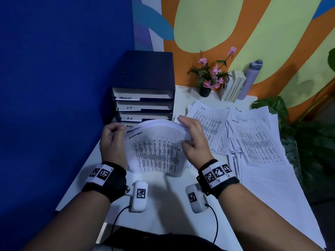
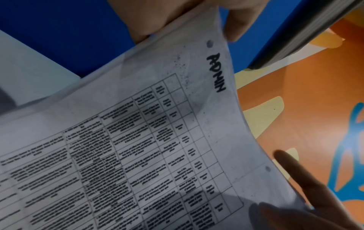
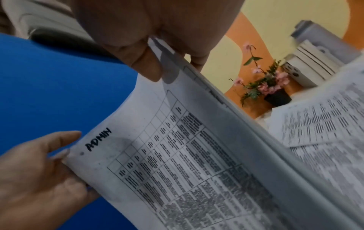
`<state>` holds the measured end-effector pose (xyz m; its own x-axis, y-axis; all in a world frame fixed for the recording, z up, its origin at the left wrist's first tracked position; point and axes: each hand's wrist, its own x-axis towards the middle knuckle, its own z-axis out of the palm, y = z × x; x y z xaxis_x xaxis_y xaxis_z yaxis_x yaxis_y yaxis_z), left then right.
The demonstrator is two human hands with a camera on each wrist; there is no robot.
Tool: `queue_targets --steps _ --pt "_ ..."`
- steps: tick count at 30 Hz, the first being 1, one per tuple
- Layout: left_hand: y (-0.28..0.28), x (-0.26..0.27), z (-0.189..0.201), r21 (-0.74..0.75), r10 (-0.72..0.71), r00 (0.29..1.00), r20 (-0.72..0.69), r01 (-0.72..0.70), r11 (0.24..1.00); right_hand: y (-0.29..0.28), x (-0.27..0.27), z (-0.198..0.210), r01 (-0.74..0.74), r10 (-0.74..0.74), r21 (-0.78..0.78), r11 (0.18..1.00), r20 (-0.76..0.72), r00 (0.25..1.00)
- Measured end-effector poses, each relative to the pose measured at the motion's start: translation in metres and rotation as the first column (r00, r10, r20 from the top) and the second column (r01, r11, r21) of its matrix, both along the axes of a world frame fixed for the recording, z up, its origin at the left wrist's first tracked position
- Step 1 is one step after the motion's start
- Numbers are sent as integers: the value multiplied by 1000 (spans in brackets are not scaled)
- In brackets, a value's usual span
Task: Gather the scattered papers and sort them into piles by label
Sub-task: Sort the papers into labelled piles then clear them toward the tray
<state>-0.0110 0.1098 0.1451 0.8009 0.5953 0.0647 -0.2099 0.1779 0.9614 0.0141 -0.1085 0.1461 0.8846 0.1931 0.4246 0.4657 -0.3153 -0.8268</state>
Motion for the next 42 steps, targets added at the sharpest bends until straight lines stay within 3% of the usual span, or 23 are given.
queue_targets --steps 3,6,9,15,18,21,24,31,36,42 --pt "3 -5 -4 70 -60 995 75 55 996 5 -5 7 40 61 334 942 -285 957" --pt "5 -6 -14 92 -43 997 56 38 995 11 -1 2 111 49 374 921 -393 918" --pt "7 -1 -18 108 -15 1000 24 12 994 14 3 -4 91 30 307 947 -367 930" --pt "17 5 -29 99 -214 970 119 202 974 18 8 -2 149 2 387 910 -364 931" --pt "31 5 -59 193 -286 950 -124 306 932 16 12 -1 184 -7 466 865 -356 934" --pt "36 4 -70 210 -259 901 -348 344 915 15 11 -2 145 51 513 846 -349 936" --pt "28 9 -60 368 -233 934 -272 324 872 16 7 -1 117 67 504 856 -332 941" --pt "7 0 -42 135 -163 960 -230 197 971 21 -5 -3 71 40 410 909 -256 966" --pt "9 -2 -47 28 -187 948 -256 201 979 15 -1 -11 149 84 471 869 -438 895" --pt "5 8 -46 8 -190 948 -255 199 980 20 7 -9 226 107 484 845 -569 816"
